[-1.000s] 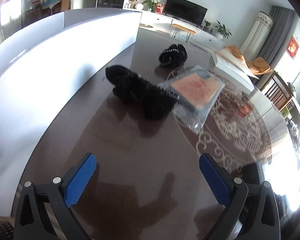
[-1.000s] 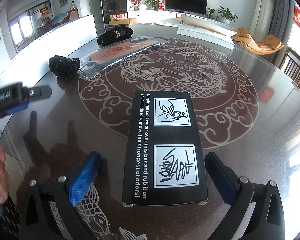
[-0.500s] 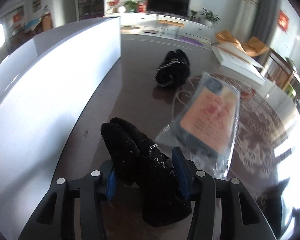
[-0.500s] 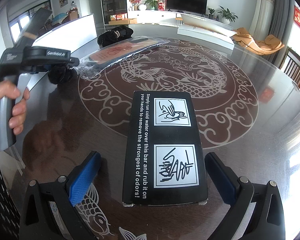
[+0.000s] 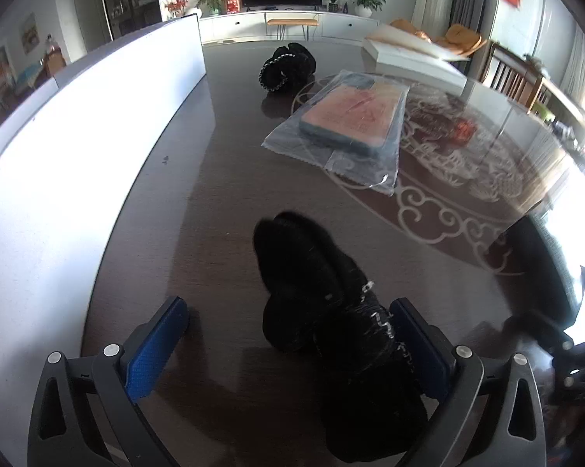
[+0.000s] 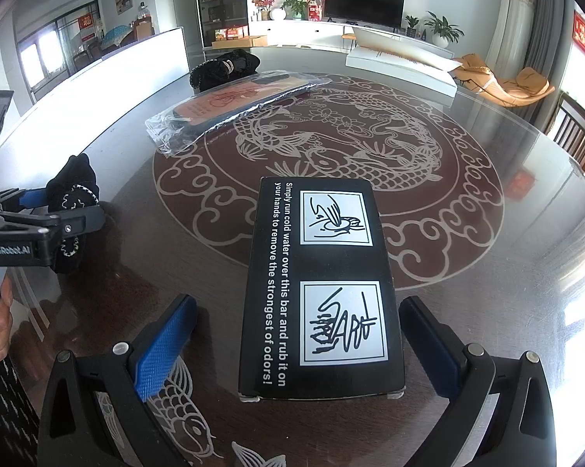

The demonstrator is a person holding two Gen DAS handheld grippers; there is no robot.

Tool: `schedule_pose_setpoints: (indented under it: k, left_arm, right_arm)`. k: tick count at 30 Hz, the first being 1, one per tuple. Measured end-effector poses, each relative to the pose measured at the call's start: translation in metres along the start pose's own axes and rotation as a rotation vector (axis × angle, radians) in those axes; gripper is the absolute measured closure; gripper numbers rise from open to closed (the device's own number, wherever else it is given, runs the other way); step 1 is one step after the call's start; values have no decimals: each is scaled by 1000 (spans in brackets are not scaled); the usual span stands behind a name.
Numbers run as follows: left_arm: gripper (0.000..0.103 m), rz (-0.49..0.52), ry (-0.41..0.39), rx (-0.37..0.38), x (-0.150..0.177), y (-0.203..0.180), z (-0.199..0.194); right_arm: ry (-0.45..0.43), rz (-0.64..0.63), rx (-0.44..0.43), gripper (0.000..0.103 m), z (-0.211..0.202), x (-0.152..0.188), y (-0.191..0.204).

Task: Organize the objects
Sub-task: 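Grasp the black fuzzy pouch with the left gripper while the right holds the soap box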

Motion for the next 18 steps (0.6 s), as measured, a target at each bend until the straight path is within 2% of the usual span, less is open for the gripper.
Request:
schedule_pose_setpoints:
  k: [18]
  left_arm:
    - [0,-13,-11,-1,1,3,1]
  right_arm:
    - [0,0,0,0,0,0,0]
Point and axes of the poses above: each gripper's, at about its wrist camera, not at the fingertips, and z roughly the way its jaws point, y to its left, x to its underside, the point moved 4 cm from there along z, roughly the way its jaws point, and after that the axes turned 11 degrees about -x, right-handed, at the moved point
